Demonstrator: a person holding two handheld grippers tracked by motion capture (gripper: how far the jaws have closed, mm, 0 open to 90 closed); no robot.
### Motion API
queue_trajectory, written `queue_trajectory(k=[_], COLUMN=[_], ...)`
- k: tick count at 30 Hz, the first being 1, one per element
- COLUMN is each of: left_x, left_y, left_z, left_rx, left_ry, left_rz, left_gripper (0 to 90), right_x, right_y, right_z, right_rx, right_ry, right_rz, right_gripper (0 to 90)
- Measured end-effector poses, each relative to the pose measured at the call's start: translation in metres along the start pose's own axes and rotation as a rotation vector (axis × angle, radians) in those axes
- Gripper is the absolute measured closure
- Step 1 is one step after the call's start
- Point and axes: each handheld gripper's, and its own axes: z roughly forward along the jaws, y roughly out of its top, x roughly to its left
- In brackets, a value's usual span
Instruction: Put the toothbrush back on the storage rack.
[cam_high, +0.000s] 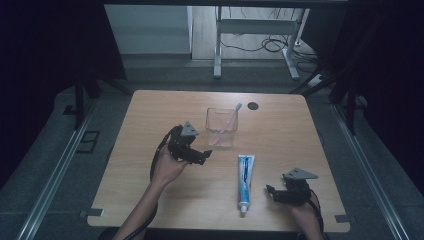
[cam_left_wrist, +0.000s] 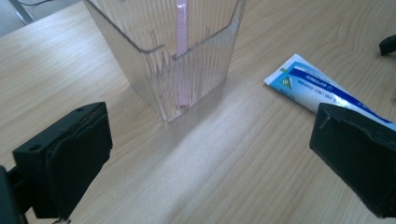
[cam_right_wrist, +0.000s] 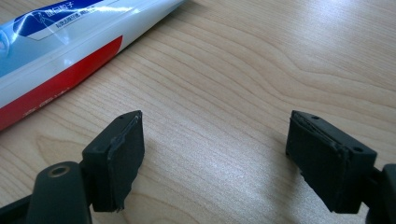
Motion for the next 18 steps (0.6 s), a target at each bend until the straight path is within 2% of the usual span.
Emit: queue_trajectory(k=[8, 18], left_x=[-0.001, -0.005], left_y=[-0.024, -0.06], left_z=[-0.008, -0.017], left_rx=[0.002, 0.029], left_ry=[0.016, 0.043], left_rz=[-0.015, -0.034], left_gripper=[0.0, 0.0], right_x=[0.0, 0.0], right_y=[0.0, 0.0], right_z=[0.0, 0.0], right_rx=[0.002, 0.0], right_ry=[0.0, 0.0], right_rz=[0.003, 0.0], right_gripper=[19.2, 19.2])
